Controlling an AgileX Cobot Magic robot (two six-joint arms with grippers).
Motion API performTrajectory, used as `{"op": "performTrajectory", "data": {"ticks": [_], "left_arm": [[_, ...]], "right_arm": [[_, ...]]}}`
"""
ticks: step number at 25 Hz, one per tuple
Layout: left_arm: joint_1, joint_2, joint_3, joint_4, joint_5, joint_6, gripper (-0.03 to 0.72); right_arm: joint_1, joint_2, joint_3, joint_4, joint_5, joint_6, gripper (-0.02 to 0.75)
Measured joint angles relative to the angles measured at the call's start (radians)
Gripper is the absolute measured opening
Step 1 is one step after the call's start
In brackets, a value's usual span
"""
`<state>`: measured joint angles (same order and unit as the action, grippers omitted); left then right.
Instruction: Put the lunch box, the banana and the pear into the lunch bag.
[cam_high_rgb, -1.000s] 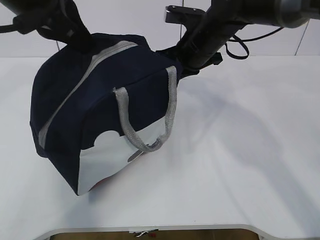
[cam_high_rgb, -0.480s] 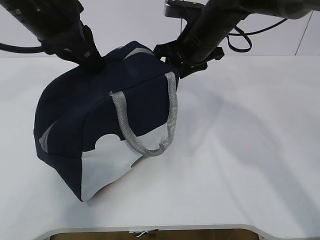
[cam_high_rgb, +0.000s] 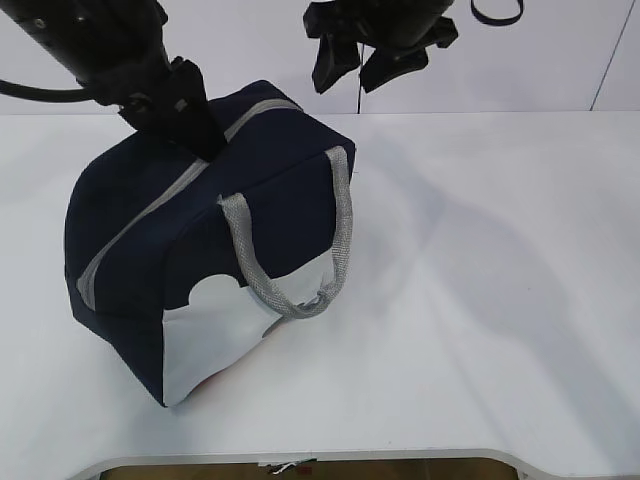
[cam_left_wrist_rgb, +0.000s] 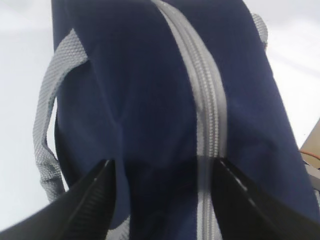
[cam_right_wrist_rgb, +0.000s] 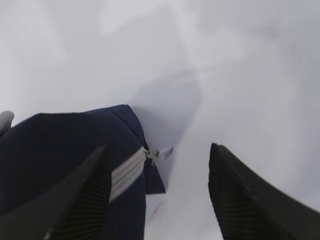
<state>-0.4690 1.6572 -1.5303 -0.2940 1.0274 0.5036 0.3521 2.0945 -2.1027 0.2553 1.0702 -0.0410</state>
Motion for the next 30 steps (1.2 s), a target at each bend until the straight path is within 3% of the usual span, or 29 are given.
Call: {"op": "performTrajectory", "data": {"ticks": [9, 15, 23, 30], "left_arm": [[0.004, -0.02, 0.0, 0.043, 0.063, -0.091, 0.469], [0.004, -0.038, -0.01, 0.095, 0.107, -0.131, 0.469], [0.006, -0.057, -0.208, 0.143, 0.21, -0.238, 0.466], [0.006, -0.104, -0.238, 0.15, 0.226, -0.377, 0.456]], "right_arm": [[0.0, -0.116, -0.002, -0.141, 0.156, 0.0, 0.491], [0.0, -0.149, -0.002, -0.201, 0.181, 0.0, 0.491], [0.0, -0.225, 0.008, -0.204, 0.184, 0.0, 0.491], [0.0, -0.361, 0.133, -0.173, 0.186, 0.0, 0.491]]}}
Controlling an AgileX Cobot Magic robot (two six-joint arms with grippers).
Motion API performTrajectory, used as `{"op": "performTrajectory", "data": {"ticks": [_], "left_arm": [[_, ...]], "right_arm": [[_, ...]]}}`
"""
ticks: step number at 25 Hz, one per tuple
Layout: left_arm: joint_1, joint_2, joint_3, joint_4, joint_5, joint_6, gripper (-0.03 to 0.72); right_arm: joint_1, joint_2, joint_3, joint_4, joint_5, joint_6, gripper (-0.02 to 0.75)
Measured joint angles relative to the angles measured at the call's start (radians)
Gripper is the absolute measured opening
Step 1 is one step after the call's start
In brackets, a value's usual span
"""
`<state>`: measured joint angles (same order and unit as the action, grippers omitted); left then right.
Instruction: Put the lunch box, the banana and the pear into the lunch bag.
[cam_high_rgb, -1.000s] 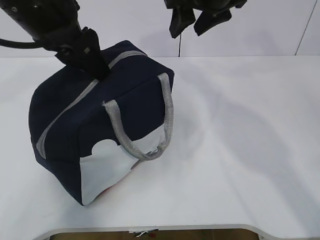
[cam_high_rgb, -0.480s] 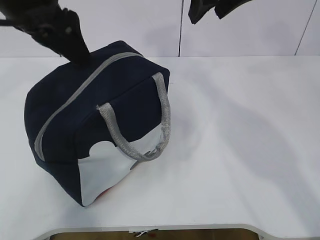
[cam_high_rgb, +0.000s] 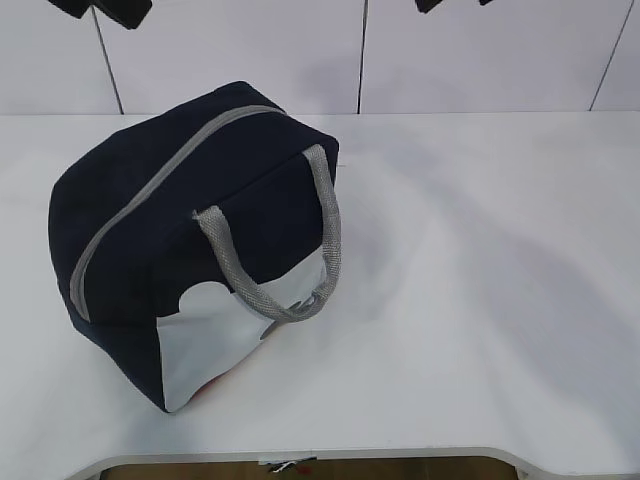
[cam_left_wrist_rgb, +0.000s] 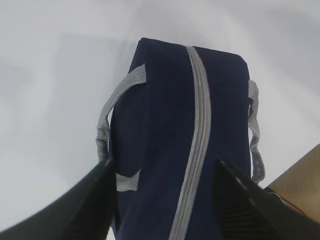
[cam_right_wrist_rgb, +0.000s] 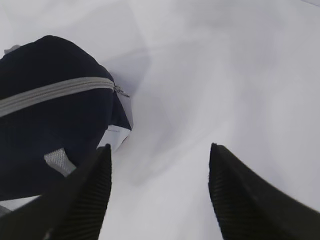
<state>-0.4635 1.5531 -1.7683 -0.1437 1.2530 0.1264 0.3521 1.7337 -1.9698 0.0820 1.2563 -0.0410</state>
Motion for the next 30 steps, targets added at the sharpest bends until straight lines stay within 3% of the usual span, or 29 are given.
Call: {"op": "performTrajectory", "data": {"ticks": [8, 23, 30], "left_arm": [[0.0, -0.125, 0.048, 0.002, 0.004, -0.052, 0.456], [0.0, -0.47, 0.373, 0.016, 0.006, -0.055, 0.387], [0.0, -0.654, 0.485, 0.014, 0.006, -0.055, 0.349]], "right_arm": [[0.0, -0.211, 0.188, 0.001, 0.0, 0.0, 0.491], [0.0, -0.702, 0.678, 0.006, 0.002, 0.002, 0.491], [0.0, -0.949, 0.813, 0.006, 0.005, 0.002, 0.491]]}}
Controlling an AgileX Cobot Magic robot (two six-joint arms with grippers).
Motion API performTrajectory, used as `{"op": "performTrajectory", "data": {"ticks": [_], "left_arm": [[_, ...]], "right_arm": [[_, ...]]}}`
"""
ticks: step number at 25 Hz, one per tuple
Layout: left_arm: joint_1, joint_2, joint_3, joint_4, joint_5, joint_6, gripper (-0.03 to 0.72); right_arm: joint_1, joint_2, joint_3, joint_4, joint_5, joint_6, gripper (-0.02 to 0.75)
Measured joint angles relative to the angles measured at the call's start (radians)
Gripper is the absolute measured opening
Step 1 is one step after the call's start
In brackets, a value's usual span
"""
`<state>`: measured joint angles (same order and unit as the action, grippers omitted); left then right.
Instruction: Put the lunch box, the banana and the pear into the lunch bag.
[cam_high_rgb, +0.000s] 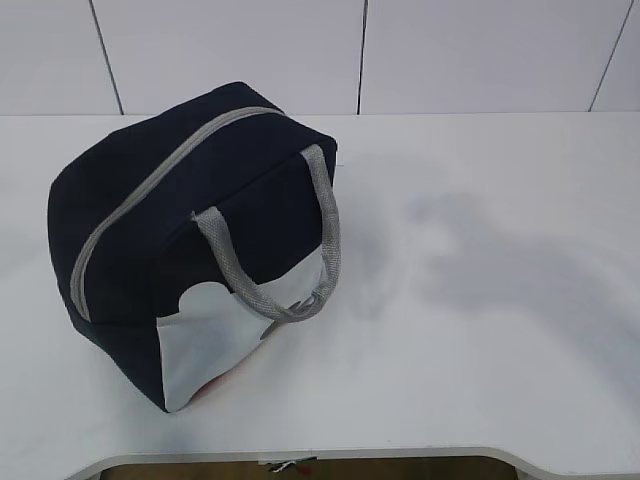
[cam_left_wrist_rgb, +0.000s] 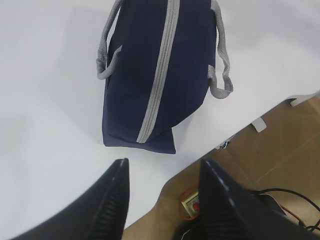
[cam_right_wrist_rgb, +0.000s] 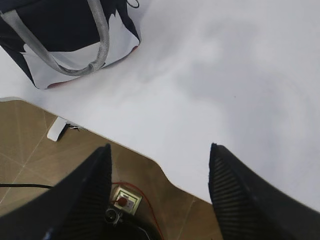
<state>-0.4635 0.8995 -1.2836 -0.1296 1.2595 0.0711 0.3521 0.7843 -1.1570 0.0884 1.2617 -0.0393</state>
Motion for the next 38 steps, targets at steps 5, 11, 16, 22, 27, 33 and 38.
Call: {"op": "performTrajectory", "data": {"ticks": [5, 11, 16, 22, 27, 33, 38], "left_arm": [[0.0, -0.125, 0.071, 0.0, 0.002, 0.0, 0.34], [0.0, -0.295, 0.171, 0.0, 0.004, 0.0, 0.339], [0.0, -0.443, 0.273, 0.0, 0.0, 0.0, 0.316], [0.0, -0.613, 0.409, 0.0, -0.004, 0.0, 0.26], [0.0, -0.758, 0.522, 0.0, -0.005, 0.029, 0.246], [0.0, -0.894, 0.65, -0.002, -0.016, 0.037, 0.244], [0.0, -0.892, 0.725, -0.022, -0.073, 0.037, 0.244]], "right_arm": [[0.0, -0.176, 0.065, -0.004, 0.005, 0.0, 0.491], [0.0, -0.318, 0.16, -0.069, 0.007, 0.002, 0.491], [0.0, -0.412, 0.264, -0.088, 0.009, 0.002, 0.491], [0.0, -0.548, 0.377, -0.088, -0.016, 0.002, 0.491], [0.0, -0.656, 0.441, -0.088, -0.052, 0.002, 0.491], [0.0, -0.747, 0.528, -0.088, -0.056, 0.002, 0.491], [0.0, -0.801, 0.602, -0.088, -0.057, 0.002, 0.491]]}}
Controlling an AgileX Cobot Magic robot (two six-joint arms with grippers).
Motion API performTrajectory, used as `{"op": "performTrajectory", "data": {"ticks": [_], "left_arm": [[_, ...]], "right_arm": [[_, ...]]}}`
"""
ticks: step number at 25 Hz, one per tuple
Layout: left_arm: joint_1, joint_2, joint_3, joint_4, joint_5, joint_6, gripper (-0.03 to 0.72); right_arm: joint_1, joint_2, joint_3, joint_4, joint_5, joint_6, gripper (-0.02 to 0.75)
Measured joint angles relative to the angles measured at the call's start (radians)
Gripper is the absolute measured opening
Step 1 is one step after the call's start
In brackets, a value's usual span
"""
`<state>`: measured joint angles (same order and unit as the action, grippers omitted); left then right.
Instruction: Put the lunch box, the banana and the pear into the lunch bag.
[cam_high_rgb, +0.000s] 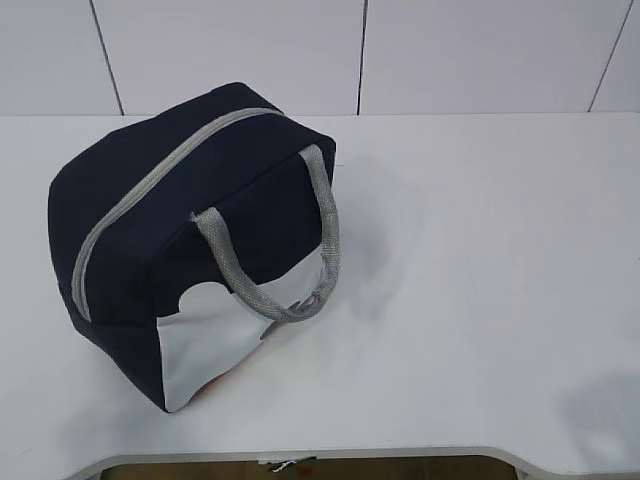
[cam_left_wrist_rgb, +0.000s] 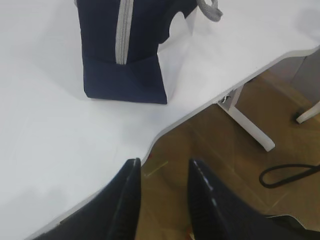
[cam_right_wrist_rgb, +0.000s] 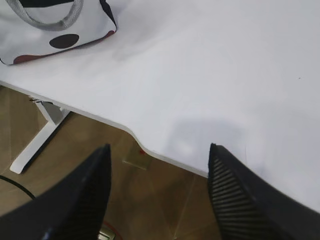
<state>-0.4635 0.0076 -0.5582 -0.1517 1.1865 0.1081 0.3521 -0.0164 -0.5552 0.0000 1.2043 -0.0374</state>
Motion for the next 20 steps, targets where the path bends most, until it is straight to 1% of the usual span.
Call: {"op": "performTrajectory", "data": {"ticks": [3, 5, 11, 20], "left_arm": [[0.0, 0.0, 0.024, -0.002, -0.058, 0.0, 0.244], [0.0, 0.0, 0.029, 0.001, -0.064, 0.0, 0.244], [0.0, 0.0, 0.034, 0.088, -0.068, -0.027, 0.244], [0.002, 0.0, 0.034, 0.097, -0.07, -0.034, 0.244]], "right_arm": [[0.0, 0.0, 0.03, 0.0, -0.011, 0.004, 0.491], [0.0, 0.0, 0.037, 0.0, -0.027, 0.006, 0.491], [0.0, 0.0, 0.055, 0.0, -0.049, 0.013, 0.491], [0.0, 0.0, 0.055, 0.0, -0.057, 0.014, 0.491]]}}
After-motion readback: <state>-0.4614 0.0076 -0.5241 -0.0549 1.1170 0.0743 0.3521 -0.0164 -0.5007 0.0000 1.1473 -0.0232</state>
